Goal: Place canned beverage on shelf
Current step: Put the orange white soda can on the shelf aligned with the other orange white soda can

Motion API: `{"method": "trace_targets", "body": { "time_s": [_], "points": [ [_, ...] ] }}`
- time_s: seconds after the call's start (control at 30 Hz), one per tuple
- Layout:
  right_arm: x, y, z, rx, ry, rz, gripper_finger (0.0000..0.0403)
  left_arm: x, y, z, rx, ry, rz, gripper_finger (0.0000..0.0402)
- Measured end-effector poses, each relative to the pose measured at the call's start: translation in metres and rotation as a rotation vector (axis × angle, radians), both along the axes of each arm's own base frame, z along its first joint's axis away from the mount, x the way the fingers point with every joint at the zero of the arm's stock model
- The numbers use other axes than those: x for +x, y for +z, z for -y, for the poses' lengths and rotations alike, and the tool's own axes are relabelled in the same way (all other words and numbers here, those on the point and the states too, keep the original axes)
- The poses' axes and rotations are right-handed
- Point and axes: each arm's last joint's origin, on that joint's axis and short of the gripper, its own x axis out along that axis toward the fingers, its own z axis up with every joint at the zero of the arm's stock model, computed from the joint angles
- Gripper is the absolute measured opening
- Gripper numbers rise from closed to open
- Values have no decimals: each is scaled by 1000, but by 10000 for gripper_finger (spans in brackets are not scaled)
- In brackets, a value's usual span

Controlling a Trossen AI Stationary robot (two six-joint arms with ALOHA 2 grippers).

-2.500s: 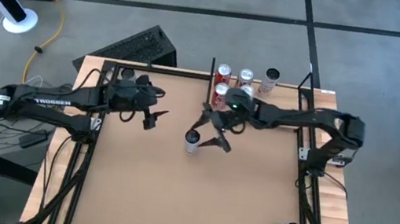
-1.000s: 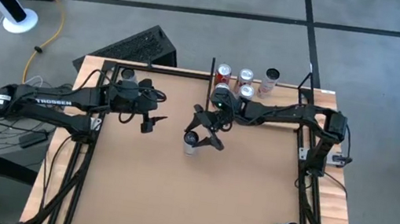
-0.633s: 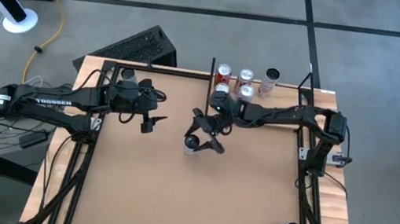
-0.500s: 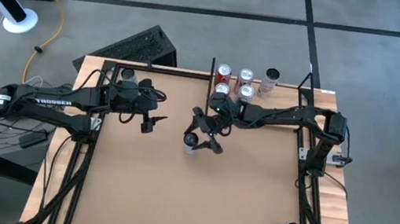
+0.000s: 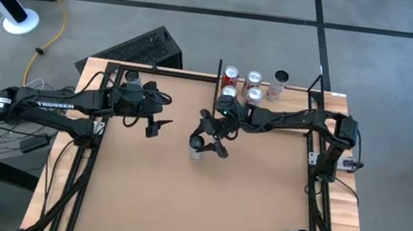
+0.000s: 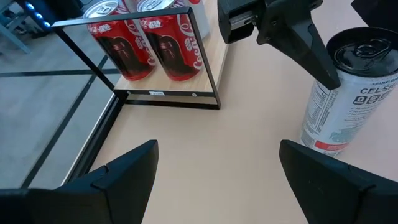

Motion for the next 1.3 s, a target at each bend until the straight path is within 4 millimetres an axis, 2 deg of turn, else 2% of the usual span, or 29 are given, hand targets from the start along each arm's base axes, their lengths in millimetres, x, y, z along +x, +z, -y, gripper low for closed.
{"method": "trace_targets", "body": {
  "time_s": [0.13, 0.2, 0.3, 0.43, 0.57, 0.7, 0.8, 1.03, 1.2, 1.3],
  "points": [
    [-5, 11, -1, 57, -30, -15, 278, 0, 0, 0, 3, -1, -2, 320],
    [-12, 28, -4, 56, -30, 14, 278, 0, 0, 0, 4, -1, -2, 320],
    [-34, 59, -9, 54, -25, 18, 278, 0, 0, 0, 4, -1, -2, 320],
    [-82, 99, -17, -8, -70, -31, 278, 0, 0, 0, 14, -6, -3, 320],
    [-139, 138, -22, -162, -275, -19, 278, 1, 2, -1, 22, -6, 12, 320],
    [-186, 158, -17, -251, -471, 8, 278, 2, 5, -3, 27, -10, 54, 320],
    [-214, 155, -6, -272, -584, 14, 278, 2, 8, -4, 33, -6, 78, 320],
    [-254, 111, 35, -287, -876, 6, 278, 3, 8, -4, 29, -4, 89, 320],
    [-267, 89, 63, -159, -973, 45, 278, 3, 8, -4, 8, 5, 96, 320],
    [-269, 79, 79, -83, -979, 12, 278, 3, 8, -4, 7, 6, 96, 320]
  ]
}}
